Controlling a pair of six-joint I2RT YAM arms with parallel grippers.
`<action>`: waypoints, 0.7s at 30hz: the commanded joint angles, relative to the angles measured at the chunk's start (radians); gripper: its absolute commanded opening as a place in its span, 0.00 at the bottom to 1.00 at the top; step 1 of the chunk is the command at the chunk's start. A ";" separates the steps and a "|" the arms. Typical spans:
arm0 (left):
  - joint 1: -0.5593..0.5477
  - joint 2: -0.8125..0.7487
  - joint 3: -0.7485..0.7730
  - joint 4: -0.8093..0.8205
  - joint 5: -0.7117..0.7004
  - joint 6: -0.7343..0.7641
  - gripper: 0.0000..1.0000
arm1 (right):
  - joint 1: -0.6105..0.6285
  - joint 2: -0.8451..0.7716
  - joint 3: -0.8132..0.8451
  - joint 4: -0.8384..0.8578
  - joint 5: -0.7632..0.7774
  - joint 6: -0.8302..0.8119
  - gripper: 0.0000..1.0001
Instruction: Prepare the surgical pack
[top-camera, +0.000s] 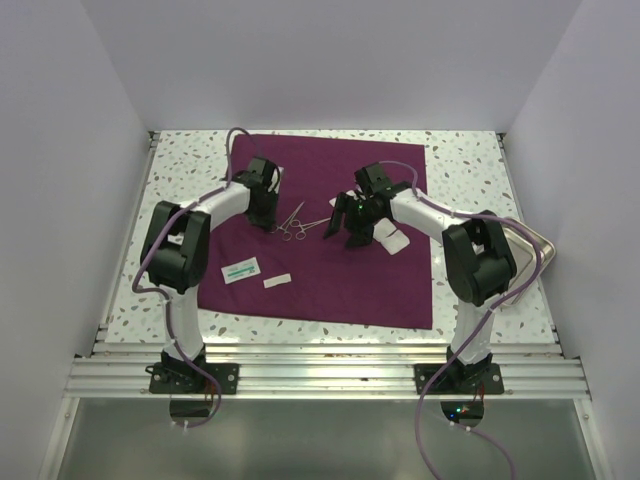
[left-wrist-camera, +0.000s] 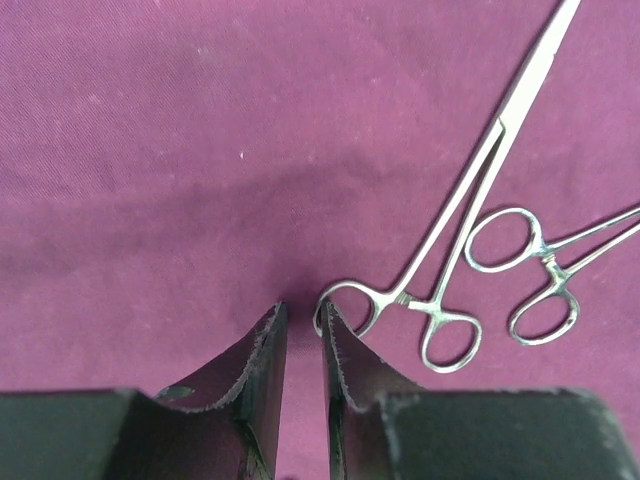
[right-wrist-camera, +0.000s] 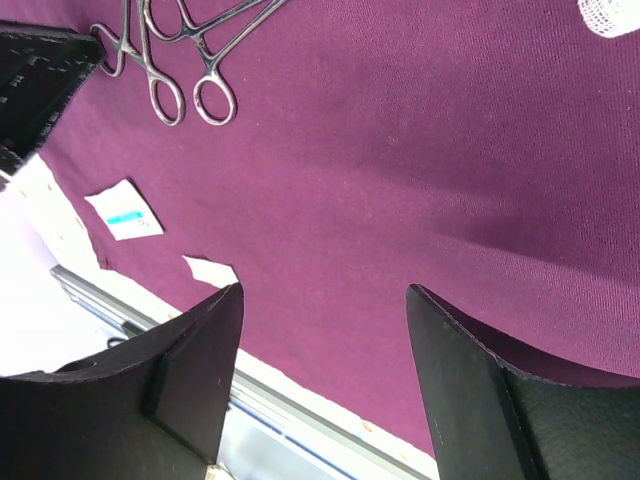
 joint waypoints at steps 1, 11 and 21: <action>0.004 -0.028 -0.028 0.032 0.026 -0.019 0.24 | 0.007 0.002 0.032 -0.009 0.006 -0.015 0.69; 0.004 0.027 -0.002 0.012 0.077 -0.005 0.00 | 0.054 0.108 0.197 -0.036 0.017 0.009 0.68; 0.044 0.007 0.017 -0.028 0.213 -0.015 0.00 | 0.071 0.233 0.340 0.108 -0.035 0.154 0.59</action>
